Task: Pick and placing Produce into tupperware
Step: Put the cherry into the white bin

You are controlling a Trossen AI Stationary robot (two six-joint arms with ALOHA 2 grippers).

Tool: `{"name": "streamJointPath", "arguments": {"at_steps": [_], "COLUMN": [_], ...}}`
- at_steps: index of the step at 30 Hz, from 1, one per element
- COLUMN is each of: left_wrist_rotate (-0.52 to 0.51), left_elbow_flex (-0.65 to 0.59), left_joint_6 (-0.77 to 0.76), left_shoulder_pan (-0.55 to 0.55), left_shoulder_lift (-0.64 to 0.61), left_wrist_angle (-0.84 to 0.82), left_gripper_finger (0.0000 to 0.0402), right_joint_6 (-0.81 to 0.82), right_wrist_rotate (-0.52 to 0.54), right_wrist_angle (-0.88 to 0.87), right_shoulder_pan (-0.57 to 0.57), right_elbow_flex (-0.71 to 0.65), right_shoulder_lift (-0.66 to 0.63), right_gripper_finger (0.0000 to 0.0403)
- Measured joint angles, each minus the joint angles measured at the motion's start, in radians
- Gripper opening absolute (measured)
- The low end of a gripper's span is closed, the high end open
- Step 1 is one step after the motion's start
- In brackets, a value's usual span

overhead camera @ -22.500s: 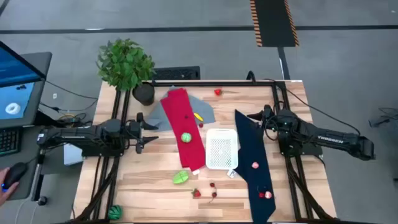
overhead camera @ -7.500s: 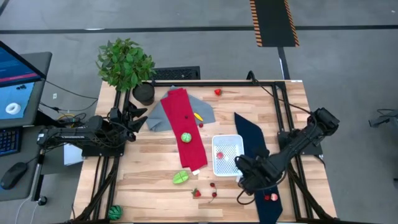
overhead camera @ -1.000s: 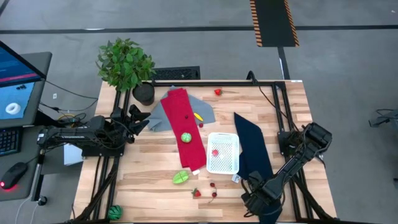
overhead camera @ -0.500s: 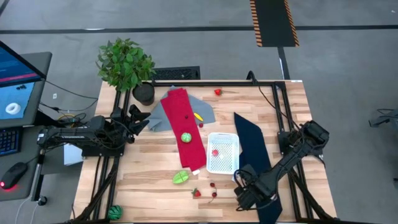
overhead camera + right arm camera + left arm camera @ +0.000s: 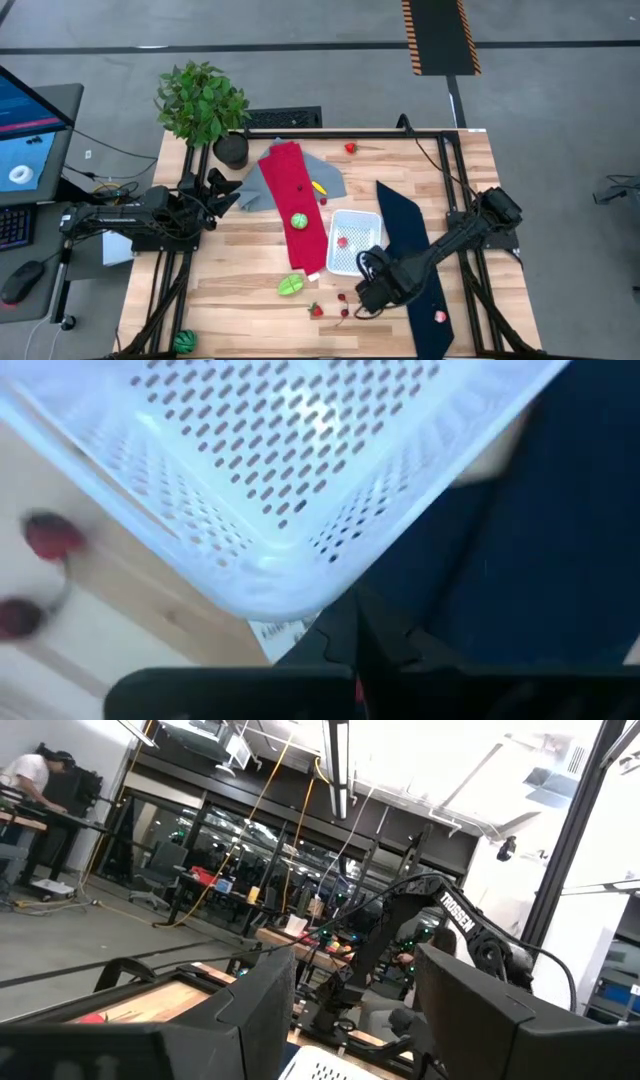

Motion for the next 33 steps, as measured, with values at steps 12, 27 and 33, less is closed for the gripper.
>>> {"name": "streamJointPath", "arguments": {"at_steps": [12, 27, 33], "left_wrist_rotate": [0.000, 0.000, 0.000], "left_elbow_flex": [0.000, 0.000, 0.000], "left_joint_6": [0.000, 0.000, 0.000], "left_shoulder_pan": [0.000, 0.000, 0.000], "left_shoulder_lift": [0.000, 0.000, 0.000], "left_wrist_angle": [-0.001, -0.002, -0.003], "left_gripper_finger": [0.0196, 0.0196, 0.0196], "right_joint_6": [-0.120, -0.273, -0.369], "right_wrist_rotate": [0.037, 0.154, 0.170], "right_wrist_angle": [-0.053, -0.047, 0.064], "right_shoulder_pan": [-0.076, -0.150, -0.208], "right_elbow_flex": [0.056, 0.156, 0.127], "right_shoulder_lift": [0.000, 0.000, 0.000], "right_gripper_finger": [0.0014, 0.0011, 0.0010]}}
